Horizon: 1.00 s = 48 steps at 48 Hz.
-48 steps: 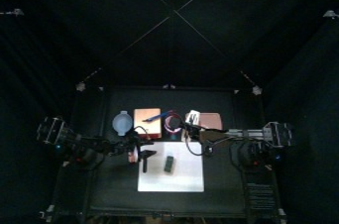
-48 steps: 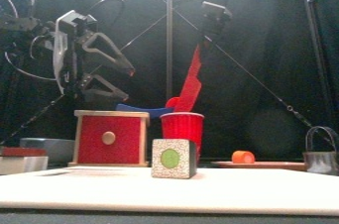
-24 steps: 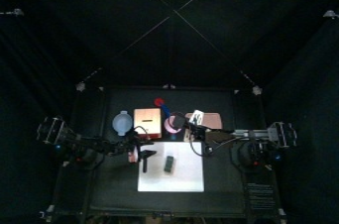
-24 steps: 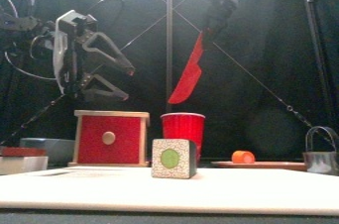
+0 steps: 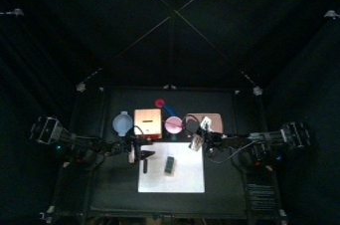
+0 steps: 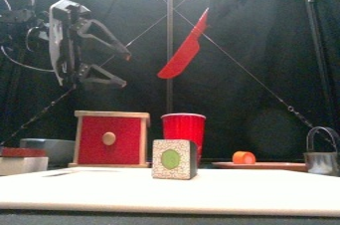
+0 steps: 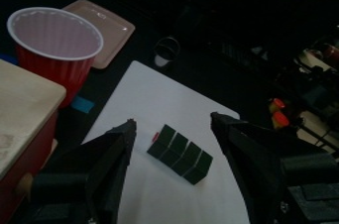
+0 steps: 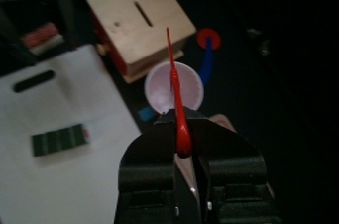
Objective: Cut sushi roll
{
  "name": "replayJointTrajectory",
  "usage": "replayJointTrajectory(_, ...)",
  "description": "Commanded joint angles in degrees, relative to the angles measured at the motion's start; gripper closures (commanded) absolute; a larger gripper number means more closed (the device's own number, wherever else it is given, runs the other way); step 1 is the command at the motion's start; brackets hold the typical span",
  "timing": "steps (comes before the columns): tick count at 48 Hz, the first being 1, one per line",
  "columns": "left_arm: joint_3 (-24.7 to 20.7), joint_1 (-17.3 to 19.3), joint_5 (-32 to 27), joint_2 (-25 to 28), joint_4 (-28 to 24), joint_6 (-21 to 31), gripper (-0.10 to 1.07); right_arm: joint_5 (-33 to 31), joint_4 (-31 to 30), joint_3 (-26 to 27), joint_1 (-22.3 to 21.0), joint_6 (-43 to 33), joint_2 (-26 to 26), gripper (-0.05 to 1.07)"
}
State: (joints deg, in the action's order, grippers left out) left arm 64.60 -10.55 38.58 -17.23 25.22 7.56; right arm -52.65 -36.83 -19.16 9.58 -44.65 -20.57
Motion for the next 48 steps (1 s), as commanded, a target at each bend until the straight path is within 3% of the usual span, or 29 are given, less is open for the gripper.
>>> replayJointTrajectory(1, -0.09, -0.35, 0.62, -0.88, -1.14, -0.18, 0.03, 2.81, -0.44, -1.93, 1.93, -2.72, -2.46, 0.71)
replayJointTrajectory(9, 0.53, -0.44, 0.44, -0.88, -5.01, -0.26, 0.03, 7.91, -1.58, -7.73, 4.66, -8.96, -4.22, 0.71)
replayJointTrajectory(18, 0.79, -0.44, 0.53, -0.79, -10.63, -0.26, 0.03, 16.08, -8.53, -16.35, 8.61, -18.63, -7.03, 0.70)
replayJointTrajectory(27, 0.62, -0.09, 0.44, -0.53, -12.22, -0.35, 0.03, 20.57, -15.21, -22.68, 9.93, -29.79, -7.91, 0.70)
replayJointTrajectory(36, 0.70, 0.44, 0.53, -0.26, -12.22, -0.44, 0.03, 19.95, -24.43, -26.54, 13.01, -39.55, -8.44, 0.70)
replayJointTrajectory(48, 0.62, 1.41, 1.05, 0.00, -13.36, -1.23, 0.03, 12.83, -39.46, -31.20, 19.34, -57.92, -8.00, 0.70)
